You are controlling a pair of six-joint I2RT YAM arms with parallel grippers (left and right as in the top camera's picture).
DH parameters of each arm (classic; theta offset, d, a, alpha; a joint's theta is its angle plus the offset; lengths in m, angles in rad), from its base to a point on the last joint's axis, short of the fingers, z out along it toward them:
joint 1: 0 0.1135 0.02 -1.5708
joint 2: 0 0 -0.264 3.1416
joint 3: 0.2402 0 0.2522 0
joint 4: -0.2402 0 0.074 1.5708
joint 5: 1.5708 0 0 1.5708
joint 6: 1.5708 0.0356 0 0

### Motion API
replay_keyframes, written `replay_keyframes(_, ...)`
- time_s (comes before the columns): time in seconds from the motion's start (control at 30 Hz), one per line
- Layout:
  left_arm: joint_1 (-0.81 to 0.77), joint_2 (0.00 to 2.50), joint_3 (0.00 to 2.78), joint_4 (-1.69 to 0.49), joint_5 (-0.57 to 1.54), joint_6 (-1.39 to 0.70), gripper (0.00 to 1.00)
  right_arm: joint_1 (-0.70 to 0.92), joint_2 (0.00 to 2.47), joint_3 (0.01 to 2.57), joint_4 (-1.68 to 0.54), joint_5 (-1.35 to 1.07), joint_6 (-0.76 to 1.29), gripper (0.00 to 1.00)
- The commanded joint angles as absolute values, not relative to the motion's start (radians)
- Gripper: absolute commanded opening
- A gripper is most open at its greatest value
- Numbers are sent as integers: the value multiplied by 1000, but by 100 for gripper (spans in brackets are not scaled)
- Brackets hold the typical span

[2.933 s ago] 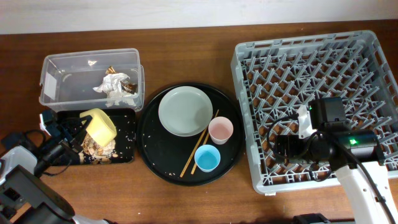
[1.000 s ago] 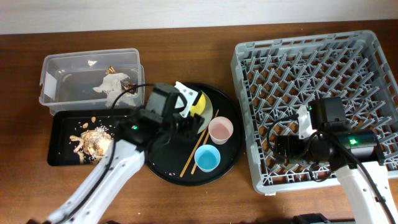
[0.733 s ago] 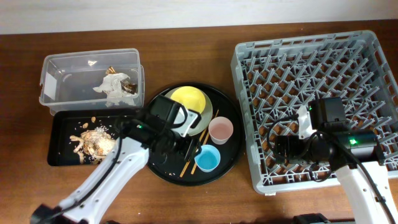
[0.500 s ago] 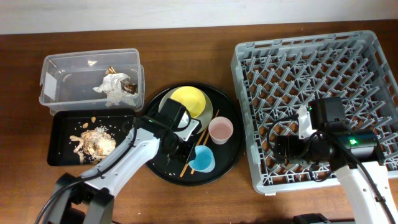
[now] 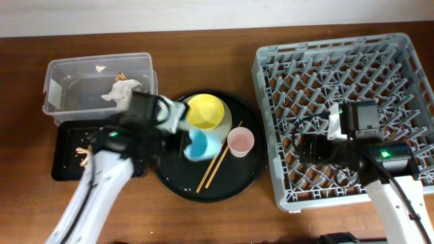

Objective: Sort waste into correct bins and load items into the dishwasher rack
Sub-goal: 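Grasp the blue cup with the left gripper, then lift the blue cup and hand it to the right gripper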

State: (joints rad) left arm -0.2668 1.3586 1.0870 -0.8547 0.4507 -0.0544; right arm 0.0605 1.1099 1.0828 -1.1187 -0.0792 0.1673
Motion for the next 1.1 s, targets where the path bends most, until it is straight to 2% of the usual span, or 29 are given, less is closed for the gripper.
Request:
replay_keyframes(0.0, -174, 1312, 1112, -706, 740, -155, 0, 65, 1114, 1101, -1033, -366, 85, 99)
replay_keyframes(0.13, -154, 1408, 1112, -418, 1079, -341, 0, 65, 1149, 1101, -938, -818, -105, 99)
replay_keyframes(0.23, -162, 1508, 1112, -204, 1301, -492, 0, 65, 1185, 1101, -870, -1002, -169, 98)
replay_keyframes(0.3, -185, 1551, 1112, -117, 1347, -561, 0, 65, 1219, 1101, -805, -1071, -168, 99)
replay_keyframes(0.6, -332, 1578, 1112, -52, 1332, -603, 0, 65, 1376, 1101, -544, -1486, -168, 98)
replay_keyframes(0.77, -333, 1578, 1112, -52, 1312, -603, 0, 65, 1377, 1101, -549, -1489, -156, 79)
replay_keyframes(1.07, -333, 1578, 1112, 12, 1283, -667, 0, 65, 1377, 1101, -550, -1489, -156, 77)
